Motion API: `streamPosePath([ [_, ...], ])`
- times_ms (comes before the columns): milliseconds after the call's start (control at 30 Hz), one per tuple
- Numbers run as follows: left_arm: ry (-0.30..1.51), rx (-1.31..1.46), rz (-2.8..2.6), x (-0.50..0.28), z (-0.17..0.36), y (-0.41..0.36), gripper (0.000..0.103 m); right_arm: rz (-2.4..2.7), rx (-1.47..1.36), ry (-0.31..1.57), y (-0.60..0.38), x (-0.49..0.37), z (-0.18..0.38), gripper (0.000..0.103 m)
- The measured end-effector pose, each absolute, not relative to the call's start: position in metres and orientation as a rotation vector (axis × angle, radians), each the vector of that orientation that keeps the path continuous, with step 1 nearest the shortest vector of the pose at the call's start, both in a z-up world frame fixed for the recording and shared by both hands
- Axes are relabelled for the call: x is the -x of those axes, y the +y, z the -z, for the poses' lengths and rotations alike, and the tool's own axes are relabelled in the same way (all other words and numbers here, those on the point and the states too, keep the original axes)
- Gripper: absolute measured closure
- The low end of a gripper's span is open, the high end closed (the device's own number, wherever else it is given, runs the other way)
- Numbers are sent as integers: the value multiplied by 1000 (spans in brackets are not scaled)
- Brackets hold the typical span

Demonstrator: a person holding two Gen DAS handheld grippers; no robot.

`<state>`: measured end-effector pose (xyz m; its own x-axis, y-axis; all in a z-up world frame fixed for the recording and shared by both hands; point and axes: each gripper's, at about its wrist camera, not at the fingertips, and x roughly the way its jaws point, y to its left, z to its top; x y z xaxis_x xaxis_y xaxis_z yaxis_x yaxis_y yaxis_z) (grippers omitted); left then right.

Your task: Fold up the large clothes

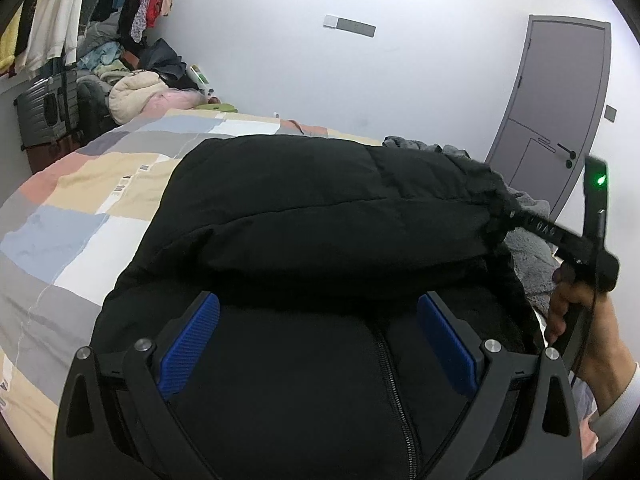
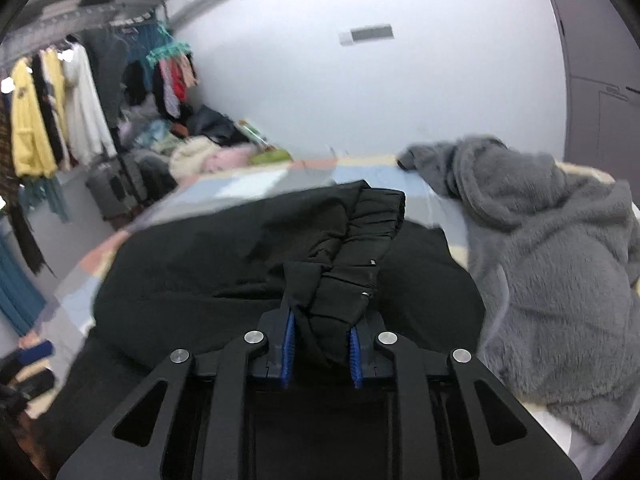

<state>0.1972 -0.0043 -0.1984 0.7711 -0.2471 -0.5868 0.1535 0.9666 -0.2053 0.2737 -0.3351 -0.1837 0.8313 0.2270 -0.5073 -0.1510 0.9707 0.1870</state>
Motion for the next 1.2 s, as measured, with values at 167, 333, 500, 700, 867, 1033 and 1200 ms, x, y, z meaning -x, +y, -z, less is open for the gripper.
streamPosePath([
  [167,667,149,208,-201,202,-1,4,-179,-126,630,-331,-283,217,84],
  [333,679,123,184,-206,203,7,4,-181,-132,636,-334,-274,208,66],
  [500,662,48,111,-220,198,23,2,-187,-68,601,-343,-249,195,27],
  [700,730,-82,-23,-254,210,48,0,-145,-6,706,-365,-239,213,27],
  [867,811,-191,-110,-282,242,58,0,-83,40,787,-376,-255,242,27],
  [1033,850,-170,-137,-303,262,65,0,-47,-5,803,-388,-267,258,27],
  [1200,851,-95,-141,-317,266,73,0,-35,-60,742,-400,-275,250,27],
])
